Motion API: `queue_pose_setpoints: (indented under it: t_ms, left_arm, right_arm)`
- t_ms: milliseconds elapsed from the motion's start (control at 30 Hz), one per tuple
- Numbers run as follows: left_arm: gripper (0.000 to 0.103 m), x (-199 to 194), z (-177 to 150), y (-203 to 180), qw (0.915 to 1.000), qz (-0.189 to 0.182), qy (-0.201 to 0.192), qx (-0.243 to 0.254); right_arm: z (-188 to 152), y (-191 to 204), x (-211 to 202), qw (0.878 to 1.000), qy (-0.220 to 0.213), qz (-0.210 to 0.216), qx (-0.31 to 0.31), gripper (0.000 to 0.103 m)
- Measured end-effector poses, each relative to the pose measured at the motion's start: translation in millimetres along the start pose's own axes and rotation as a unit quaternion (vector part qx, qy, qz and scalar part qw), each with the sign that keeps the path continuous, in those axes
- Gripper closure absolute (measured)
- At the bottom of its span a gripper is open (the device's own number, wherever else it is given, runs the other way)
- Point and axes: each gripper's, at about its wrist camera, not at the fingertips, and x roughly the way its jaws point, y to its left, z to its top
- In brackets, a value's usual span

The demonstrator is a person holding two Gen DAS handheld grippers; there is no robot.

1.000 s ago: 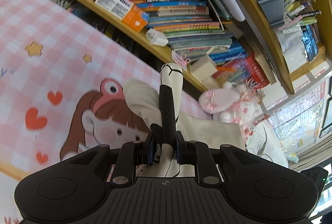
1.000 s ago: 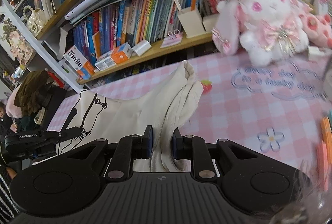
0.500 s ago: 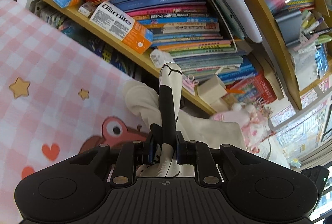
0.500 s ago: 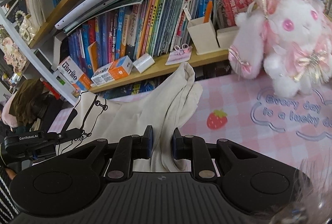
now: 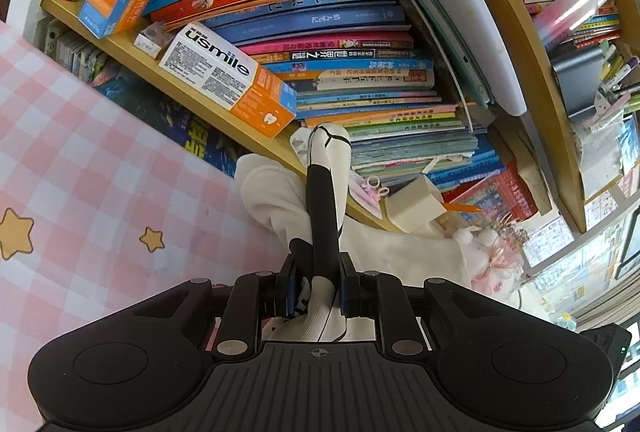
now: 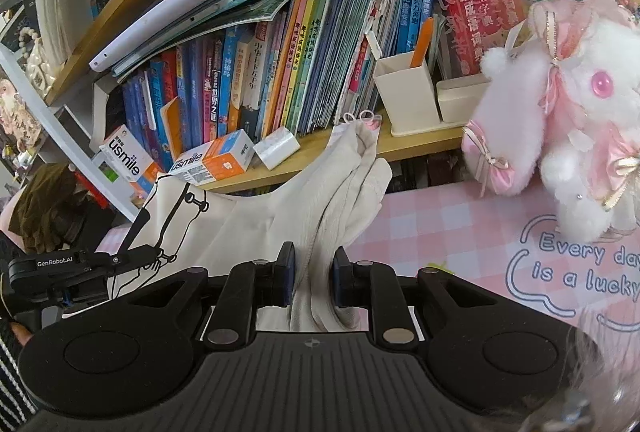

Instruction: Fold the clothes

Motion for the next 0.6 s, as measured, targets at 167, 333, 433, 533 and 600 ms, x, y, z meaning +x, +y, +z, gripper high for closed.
queue_pose_setpoints:
  t_ms: [167, 333, 433, 533, 600]
  left_arm:
    - [0.086, 5.4, 3.6, 3.6, 1.0, -0.003, 0.0, -0.001]
    - [0.086, 11.0, 6.8, 5.6, 1.0, -0.003, 0.002, -0.001]
    - [0.086, 14.5, 9.4, 4.8, 1.0, -0.005, 0.002, 0.003]
    - [0.086, 16.4, 11.9, 3.5, 0.9999, -0.011, 0.0, 0.004]
    - [0.086, 17.7, 12.3, 4.8, 0.9999, -0.016, -0.001, 0.002]
  right_arm:
    - [2.7, -1.6, 6.6, 1.0, 0.0, -0.001, 0.001, 0.086]
    - [4.7, -3.3, 11.9, 1.0, 0.0, -0.002, 0.0, 0.086]
    - [6.2, -5.3, 14.9, 1.0, -0.001, -0.003, 0.001, 0.086]
    - [6.8, -9.3, 17.1, 1.0, -0.003, -0.003, 0.007, 0.086]
    - [6.5, -12.1, 18.4, 1.0, -0.004, -0.003, 0.011, 0.086]
